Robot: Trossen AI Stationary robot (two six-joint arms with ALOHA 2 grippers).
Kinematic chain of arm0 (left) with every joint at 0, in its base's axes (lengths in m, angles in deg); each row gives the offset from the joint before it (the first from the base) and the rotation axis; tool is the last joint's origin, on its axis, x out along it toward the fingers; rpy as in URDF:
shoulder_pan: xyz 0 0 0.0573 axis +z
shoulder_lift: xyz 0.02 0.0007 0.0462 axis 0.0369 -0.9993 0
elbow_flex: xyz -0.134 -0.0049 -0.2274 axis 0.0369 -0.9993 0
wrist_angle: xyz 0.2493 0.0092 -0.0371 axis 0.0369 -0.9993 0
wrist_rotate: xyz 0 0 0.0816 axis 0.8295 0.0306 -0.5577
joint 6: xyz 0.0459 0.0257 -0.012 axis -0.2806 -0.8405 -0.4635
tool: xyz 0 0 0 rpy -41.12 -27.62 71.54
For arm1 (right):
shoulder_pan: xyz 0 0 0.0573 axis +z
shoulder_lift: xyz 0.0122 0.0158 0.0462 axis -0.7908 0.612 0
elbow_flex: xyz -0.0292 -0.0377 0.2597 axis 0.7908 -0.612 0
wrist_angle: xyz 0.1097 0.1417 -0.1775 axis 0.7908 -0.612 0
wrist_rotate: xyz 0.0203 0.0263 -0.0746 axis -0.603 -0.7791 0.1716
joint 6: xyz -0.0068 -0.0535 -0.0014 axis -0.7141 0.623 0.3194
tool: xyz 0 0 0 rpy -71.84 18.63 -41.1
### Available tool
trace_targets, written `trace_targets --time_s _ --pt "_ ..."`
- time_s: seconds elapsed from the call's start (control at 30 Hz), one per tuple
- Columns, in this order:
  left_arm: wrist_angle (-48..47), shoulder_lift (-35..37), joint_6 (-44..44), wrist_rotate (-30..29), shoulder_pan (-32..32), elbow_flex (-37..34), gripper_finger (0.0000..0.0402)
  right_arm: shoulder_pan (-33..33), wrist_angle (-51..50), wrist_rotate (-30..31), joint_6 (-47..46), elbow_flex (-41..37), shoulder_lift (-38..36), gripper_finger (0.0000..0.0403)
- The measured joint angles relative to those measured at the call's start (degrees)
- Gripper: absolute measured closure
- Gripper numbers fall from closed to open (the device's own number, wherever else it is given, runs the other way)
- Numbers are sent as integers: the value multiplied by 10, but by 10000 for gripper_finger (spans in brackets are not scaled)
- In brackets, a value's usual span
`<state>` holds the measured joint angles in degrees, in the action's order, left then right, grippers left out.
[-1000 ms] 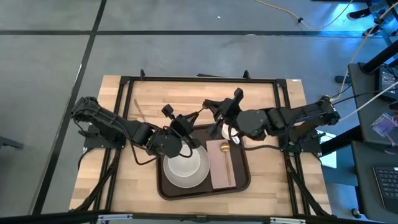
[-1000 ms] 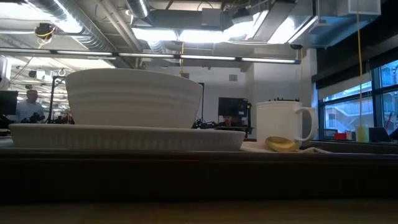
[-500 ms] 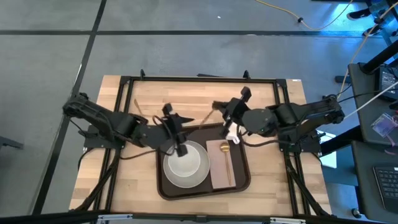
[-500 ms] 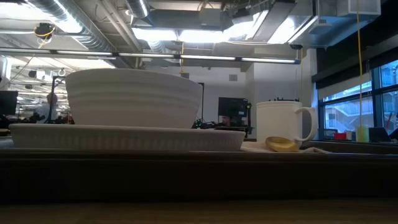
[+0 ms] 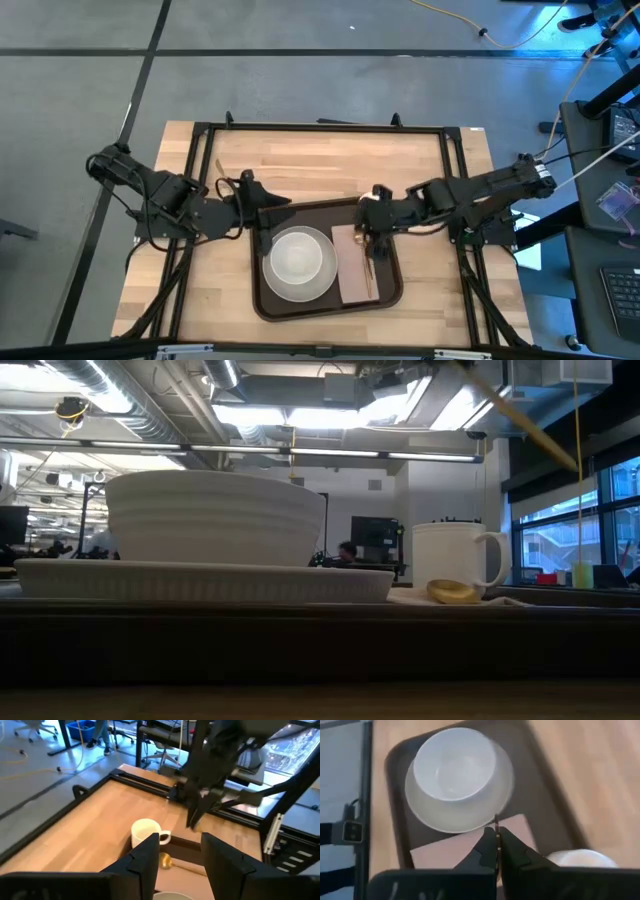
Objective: Set up tray
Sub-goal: Put the golden fork to the right of the golden spoon on the brown serving tray
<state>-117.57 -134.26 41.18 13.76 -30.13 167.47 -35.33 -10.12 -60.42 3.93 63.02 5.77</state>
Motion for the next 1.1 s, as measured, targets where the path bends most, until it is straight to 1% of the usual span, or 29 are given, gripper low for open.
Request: trace_targets --time_s 0.13,0.2,0.33,0.43,0.6,0.77,0.97,1.1 --pt "0 -12 33 -1 -11 0 269 0 168 -61 9 -114 -41 403" --pt "0 -17 50 -1 -14 0 271 0 235 -83 9 -167 -63 403" --pt "0 -30 76 -1 -17 0 275 -1 351 -101 -5 -263 -91 403" --pt "1 -36 87 0 -17 0 277 -6 434 -105 -19 -328 -94 403" --pt "2 -40 101 1 -15 0 277 -21 506 -111 -22 -400 -94 403" --pt "4 -40 101 -1 -15 0 277 -49 579 -161 -30 -444 -94 403" --pt "4 -40 101 -2 -15 0 281 -68 577 -185 -31 -461 -93 403" --pt "4 -40 101 -2 -15 0 284 -76 574 -189 -20 -469 -93 403"
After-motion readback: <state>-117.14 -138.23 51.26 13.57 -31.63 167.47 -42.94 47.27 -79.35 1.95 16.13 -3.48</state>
